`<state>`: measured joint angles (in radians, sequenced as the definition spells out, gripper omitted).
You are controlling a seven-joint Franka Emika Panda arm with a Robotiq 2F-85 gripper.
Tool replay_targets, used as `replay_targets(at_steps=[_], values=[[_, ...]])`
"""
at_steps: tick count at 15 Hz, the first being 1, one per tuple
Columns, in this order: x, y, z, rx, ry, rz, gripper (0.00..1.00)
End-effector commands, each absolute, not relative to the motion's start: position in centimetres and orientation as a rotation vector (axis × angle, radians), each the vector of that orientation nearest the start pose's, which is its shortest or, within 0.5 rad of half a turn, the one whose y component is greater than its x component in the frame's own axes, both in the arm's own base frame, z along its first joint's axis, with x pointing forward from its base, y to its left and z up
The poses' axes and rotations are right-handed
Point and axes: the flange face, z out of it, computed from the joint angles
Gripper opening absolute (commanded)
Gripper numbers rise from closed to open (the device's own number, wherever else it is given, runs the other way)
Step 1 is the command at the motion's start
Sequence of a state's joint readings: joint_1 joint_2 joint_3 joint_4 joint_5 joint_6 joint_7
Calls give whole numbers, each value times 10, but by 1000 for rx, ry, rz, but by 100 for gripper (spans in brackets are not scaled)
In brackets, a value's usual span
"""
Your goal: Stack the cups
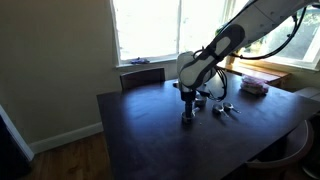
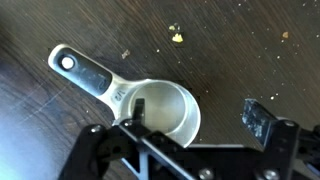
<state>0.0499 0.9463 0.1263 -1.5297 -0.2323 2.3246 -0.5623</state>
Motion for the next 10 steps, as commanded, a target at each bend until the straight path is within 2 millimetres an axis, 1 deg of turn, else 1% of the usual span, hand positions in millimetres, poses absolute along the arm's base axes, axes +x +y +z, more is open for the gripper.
replay_targets(at_steps=[1,3,6,7,8,10], values=[[680,108,74,-2823,-1381,293,98],[682,110,68,-2807,-1405,300,83],[686,113,62,-2789,-1436,293,76],[686,114,60,-2786,-1441,292,69],[687,114,58,-2781,-1448,291,53],[689,115,57,-2783,-1456,284,39]])
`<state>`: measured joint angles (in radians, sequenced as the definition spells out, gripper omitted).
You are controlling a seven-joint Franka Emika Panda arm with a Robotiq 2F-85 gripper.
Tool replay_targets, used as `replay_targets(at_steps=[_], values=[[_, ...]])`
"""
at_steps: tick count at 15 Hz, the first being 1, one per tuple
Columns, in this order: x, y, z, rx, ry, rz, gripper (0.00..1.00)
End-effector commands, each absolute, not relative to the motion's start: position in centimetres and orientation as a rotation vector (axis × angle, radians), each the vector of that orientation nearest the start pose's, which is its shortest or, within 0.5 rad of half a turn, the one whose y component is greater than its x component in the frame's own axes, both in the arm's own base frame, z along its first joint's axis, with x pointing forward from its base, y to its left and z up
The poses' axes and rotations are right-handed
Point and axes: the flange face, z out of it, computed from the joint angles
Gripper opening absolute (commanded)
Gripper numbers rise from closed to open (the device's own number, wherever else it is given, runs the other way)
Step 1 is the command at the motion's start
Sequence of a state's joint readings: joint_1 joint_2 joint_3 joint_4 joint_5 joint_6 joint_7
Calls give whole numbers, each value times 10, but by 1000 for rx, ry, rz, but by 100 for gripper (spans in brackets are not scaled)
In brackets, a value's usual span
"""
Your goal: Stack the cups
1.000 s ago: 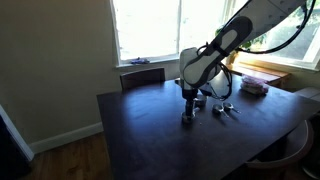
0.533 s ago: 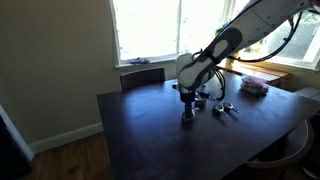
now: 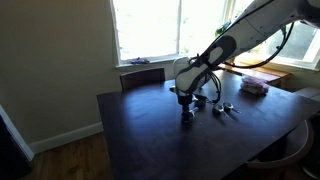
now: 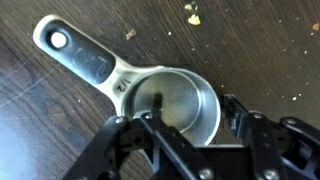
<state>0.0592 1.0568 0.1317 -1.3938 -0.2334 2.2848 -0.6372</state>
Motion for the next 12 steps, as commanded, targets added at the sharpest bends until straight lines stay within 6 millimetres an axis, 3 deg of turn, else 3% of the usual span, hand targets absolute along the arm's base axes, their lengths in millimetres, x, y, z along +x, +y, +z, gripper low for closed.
replay_targets(at_steps=[1,5,9,12], values=[[691,115,57,-2784,-1461,281,33],[691,114,59,-2785,-1468,265,8],[690,111,62,-2801,-1451,253,2],[688,111,64,-2841,-1402,245,6]])
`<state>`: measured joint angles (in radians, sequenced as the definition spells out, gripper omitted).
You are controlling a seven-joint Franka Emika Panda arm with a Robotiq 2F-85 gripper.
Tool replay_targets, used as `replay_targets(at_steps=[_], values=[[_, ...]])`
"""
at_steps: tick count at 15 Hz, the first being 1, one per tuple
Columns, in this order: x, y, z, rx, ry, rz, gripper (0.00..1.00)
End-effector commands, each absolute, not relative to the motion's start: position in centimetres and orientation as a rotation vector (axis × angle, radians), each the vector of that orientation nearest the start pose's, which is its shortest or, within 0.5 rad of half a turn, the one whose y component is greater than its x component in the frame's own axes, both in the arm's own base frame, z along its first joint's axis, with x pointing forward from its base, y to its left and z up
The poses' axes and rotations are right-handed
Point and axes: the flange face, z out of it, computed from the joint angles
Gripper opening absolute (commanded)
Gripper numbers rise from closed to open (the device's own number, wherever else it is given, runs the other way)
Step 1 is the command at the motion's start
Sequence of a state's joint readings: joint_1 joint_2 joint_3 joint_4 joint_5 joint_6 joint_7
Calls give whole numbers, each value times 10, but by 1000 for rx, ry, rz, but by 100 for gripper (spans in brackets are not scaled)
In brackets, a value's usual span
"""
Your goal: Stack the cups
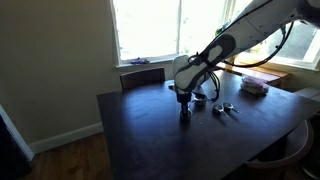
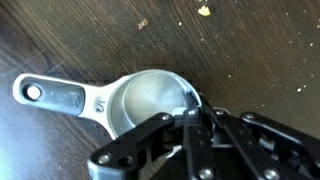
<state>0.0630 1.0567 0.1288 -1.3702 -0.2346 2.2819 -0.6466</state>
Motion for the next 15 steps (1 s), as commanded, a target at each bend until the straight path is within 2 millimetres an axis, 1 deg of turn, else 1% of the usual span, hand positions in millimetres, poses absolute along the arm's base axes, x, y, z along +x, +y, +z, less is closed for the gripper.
replay_targets(at_steps=[1,5,6,12,15], values=[[686,111,64,-2855,-1377,245,6],[680,110,66,-2911,-1262,216,5],[678,112,69,-2928,-1247,189,4],[666,126,81,-2977,-1189,59,4],[659,134,92,-2987,-1164,8,4]])
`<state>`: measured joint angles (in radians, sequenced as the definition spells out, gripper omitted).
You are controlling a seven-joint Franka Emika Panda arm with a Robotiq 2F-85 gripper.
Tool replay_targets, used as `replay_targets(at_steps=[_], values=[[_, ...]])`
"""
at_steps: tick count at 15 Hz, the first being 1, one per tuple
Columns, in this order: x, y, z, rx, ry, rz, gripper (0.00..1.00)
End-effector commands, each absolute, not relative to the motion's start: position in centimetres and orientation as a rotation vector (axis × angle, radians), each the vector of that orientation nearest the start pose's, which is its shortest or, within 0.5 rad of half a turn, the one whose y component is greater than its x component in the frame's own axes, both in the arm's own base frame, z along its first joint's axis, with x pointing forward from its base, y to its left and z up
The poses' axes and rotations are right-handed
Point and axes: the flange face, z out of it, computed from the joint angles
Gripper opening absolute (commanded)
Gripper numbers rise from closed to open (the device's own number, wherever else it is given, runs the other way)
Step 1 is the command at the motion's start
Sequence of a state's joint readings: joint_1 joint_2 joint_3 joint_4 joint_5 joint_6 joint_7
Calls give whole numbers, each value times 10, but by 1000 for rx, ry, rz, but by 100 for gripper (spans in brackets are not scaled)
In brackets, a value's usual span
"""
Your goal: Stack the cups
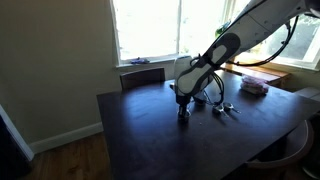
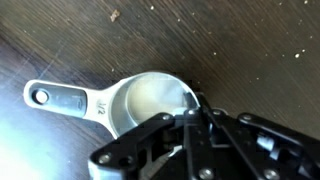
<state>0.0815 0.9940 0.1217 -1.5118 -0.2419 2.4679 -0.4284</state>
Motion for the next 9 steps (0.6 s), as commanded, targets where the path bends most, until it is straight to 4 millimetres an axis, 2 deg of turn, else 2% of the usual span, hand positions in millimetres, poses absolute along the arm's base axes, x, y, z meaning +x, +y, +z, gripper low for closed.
replay_targets(at_steps=[1,4,9], values=[[657,136,98,-2992,-1157,-7,4],[652,144,115,-3004,-1146,-45,4],[643,143,150,-3024,-1139,-80,4]])
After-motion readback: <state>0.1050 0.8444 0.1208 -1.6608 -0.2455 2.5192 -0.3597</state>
